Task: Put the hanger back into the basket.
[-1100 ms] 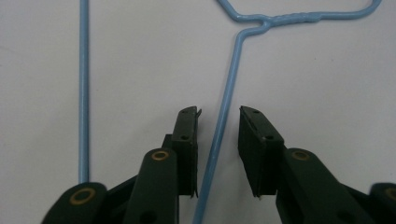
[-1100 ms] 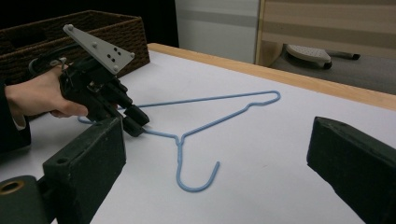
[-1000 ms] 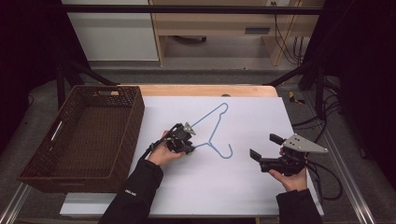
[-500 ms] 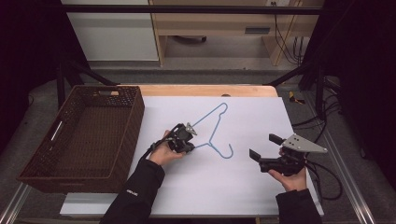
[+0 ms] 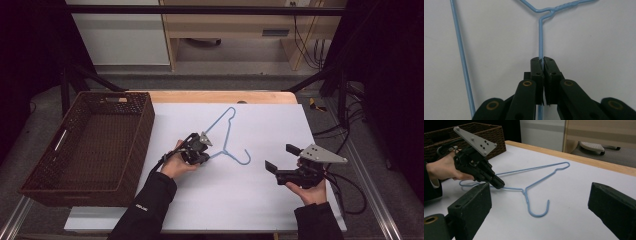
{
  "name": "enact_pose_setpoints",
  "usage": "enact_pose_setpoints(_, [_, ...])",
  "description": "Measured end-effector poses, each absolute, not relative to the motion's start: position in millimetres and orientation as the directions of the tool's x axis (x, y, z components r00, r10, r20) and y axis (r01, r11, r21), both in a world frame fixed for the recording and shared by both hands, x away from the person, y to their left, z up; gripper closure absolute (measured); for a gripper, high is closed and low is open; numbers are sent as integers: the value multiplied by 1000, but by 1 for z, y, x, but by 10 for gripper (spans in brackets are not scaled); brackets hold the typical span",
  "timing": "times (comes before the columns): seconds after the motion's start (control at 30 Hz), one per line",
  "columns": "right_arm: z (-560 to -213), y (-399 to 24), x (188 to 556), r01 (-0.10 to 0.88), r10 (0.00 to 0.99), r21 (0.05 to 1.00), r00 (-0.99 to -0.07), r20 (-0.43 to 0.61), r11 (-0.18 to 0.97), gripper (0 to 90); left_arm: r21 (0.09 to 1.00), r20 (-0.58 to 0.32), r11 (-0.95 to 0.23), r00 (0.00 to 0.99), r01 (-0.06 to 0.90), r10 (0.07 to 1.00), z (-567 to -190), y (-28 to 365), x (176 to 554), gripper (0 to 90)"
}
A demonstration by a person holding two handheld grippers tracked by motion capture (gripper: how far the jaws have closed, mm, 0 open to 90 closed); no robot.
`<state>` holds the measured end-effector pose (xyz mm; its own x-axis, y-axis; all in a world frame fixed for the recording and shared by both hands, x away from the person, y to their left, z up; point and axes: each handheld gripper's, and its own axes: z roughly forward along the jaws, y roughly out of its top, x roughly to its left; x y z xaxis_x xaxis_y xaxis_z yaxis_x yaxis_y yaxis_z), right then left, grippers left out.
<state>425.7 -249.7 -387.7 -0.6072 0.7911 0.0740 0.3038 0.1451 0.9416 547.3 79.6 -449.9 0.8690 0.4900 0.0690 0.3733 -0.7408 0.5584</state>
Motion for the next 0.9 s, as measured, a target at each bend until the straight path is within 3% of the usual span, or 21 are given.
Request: enact_pose_setpoints(0.9, [-401, -232, 432, 329, 766, 924, -640, 68, 193, 68, 640, 73, -677, 848, 364, 525, -420, 88, 531, 871])
